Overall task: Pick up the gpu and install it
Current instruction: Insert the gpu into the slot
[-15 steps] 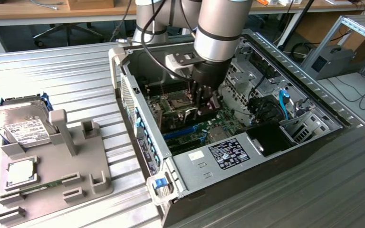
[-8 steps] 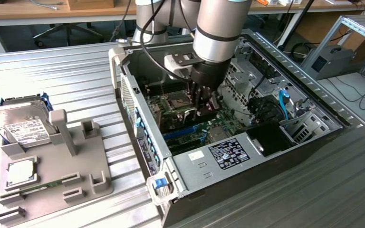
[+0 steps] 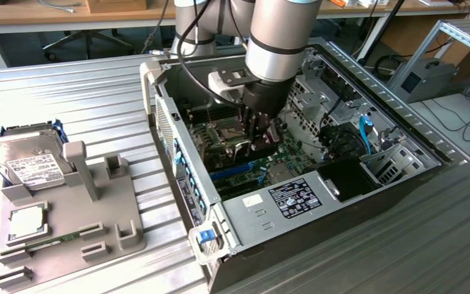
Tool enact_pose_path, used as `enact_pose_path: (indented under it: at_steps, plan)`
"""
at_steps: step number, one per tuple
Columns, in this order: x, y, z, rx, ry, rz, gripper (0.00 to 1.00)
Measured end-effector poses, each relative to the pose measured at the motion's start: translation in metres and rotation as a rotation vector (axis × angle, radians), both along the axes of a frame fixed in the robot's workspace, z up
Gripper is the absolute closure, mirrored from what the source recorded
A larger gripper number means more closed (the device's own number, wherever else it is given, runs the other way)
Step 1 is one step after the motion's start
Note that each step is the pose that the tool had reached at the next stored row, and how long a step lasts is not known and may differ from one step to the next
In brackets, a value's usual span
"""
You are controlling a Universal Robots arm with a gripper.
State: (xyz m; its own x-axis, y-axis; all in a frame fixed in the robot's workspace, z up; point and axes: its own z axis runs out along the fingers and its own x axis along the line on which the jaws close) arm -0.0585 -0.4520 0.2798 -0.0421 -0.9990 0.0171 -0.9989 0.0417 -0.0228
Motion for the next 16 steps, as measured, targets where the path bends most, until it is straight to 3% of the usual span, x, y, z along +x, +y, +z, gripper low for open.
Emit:
enact_pose_path:
  at_steps: [16]
  plan:
    - [-0.0104, -0.001, -0.0047, -0.0001, -0.0054, 0.003, 0.73]
